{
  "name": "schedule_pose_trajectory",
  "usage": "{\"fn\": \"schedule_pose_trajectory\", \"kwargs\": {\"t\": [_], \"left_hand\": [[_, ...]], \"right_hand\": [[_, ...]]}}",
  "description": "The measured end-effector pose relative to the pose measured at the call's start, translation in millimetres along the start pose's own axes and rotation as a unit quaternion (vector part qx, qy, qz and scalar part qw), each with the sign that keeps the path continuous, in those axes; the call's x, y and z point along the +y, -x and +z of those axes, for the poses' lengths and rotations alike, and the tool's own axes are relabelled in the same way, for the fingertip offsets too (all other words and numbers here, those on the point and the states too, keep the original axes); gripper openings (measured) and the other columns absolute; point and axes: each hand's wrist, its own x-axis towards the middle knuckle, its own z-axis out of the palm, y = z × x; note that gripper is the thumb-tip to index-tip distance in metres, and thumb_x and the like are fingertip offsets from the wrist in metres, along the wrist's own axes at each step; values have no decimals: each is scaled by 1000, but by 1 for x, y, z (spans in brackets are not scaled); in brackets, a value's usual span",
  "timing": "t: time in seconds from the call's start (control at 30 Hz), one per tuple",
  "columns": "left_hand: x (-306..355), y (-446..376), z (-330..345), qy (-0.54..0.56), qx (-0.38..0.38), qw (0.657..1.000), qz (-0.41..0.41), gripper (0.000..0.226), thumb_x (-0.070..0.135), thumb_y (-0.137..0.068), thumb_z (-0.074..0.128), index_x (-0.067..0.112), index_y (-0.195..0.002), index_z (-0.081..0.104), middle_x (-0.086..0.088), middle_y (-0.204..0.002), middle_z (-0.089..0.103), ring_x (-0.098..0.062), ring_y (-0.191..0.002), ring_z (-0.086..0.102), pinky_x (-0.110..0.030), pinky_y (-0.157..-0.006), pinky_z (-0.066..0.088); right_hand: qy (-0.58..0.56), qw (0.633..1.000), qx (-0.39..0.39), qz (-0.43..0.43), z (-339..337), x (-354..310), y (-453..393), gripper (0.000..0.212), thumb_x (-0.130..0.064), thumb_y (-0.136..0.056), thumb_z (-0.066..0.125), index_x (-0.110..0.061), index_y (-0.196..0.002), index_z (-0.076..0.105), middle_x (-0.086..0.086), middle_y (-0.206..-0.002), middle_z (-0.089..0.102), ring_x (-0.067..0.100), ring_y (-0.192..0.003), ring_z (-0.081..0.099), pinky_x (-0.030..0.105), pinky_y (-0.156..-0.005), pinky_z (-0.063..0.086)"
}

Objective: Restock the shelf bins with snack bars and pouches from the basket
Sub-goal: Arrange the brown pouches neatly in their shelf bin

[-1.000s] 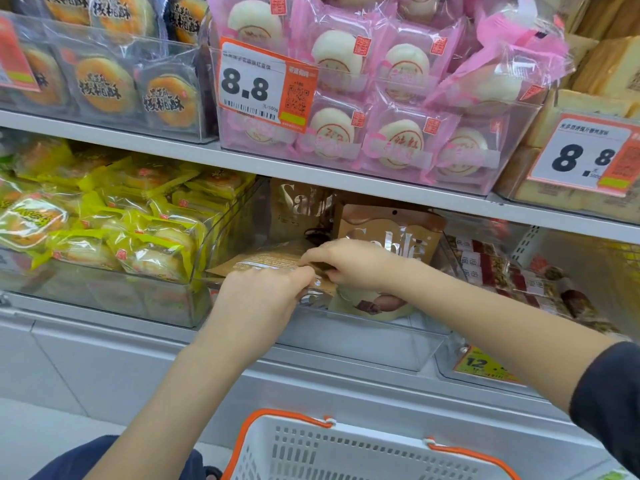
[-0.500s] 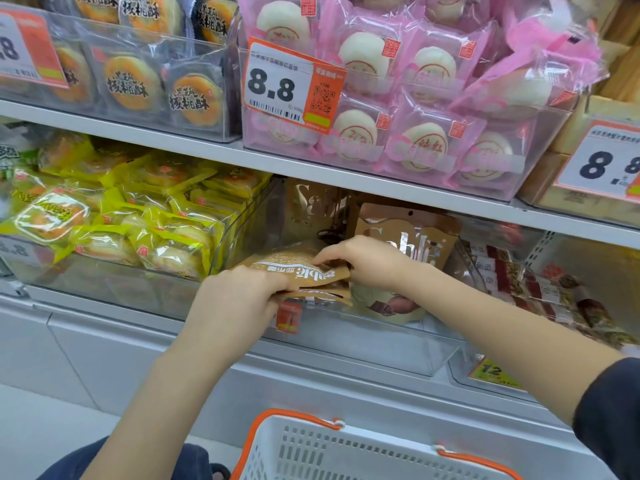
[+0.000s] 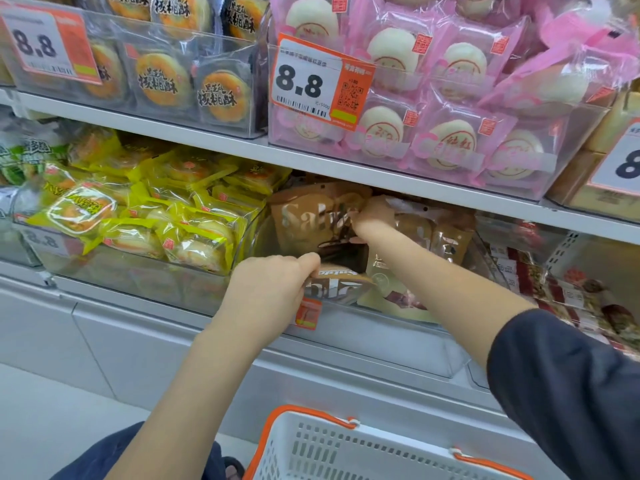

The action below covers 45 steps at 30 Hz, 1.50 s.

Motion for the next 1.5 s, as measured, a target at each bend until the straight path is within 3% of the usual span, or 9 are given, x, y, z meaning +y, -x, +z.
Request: {"fn": "schedule_pose_trajectory", "kwargs": {"t": [0.1,0.2,0.4,0.73,0.9,1.07,1.2,1.33,1.5], "left_hand": [[-1,-2,5,-21,8,1000,0,41,9,-47,85,25,-71,57,2,-43,50,-23,-34,49,-15,-46,-3],[-1,-1,6,-50,-6,999,7,38,10,-54,82,27,-77,57,2,-52,56,-22,-44,55,-21,-45,-3],[-2,-2,7,-57,-12,998,4,28,10,-84,58,30,-102,48,2,-84,64,-23,-76,61,-28,-44,9],[3,0,-2,-50,-30,998,-4,25,12,-92,48,30,-109,43,2,-94,62,-22,-85,59,-27,-45,13],[5,3,-3,-44,-45,998,-17,27,11,-91,47,29,-110,43,1,-95,63,-24,-86,59,-28,-45,12],[6,4,-11,-14,-22,1000,-15,29,14,-78,62,30,-101,54,2,-87,66,-21,-78,62,-23,-44,6],[1,5,-6,30,-1,1000,-3,30,10,-66,66,31,-87,61,2,-72,66,-23,-66,64,-22,-43,11],[-9,8,1,90,-36,994,-47,36,19,-87,50,43,-113,59,9,-113,66,-20,-104,60,-30,-73,44],[-5,7,-7,76,-31,995,-48,36,20,-88,48,44,-112,61,8,-113,66,-20,-104,61,-30,-76,47]], "right_hand": [[-7,997,69,43,7,-3,-11,13,-6,-91,57,-2,-104,58,6,-105,64,25,-91,65,24,-62,58],[-14,993,100,55,13,0,-17,12,-7,-87,60,-5,-98,60,13,-107,67,33,-91,68,41,-76,58],[19,990,136,21,17,17,-17,29,-18,-89,64,1,-111,63,16,-114,66,31,-107,62,35,-85,52],[45,968,119,-218,-4,38,16,53,-13,-92,58,-16,-141,37,13,-134,52,32,-119,52,38,-91,47],[400,795,-4,-456,-4,51,7,75,-10,-87,63,-30,-150,26,-6,-161,0,15,-146,-9,42,-118,5],[579,689,-14,-435,14,39,-21,83,-13,-93,53,-42,-150,-1,-3,-158,-21,21,-145,-21,51,-115,-10],[517,721,-34,-459,15,36,-21,79,-4,-94,44,-43,-150,5,-4,-160,-14,18,-147,-15,46,-115,-10],[279,844,-136,-437,-5,35,19,68,0,-92,45,-40,-145,33,-9,-157,24,15,-145,22,35,-117,24],[267,814,-353,-377,-44,74,53,91,11,-85,48,-56,-141,22,-23,-153,14,-5,-142,8,13,-114,11]]}}
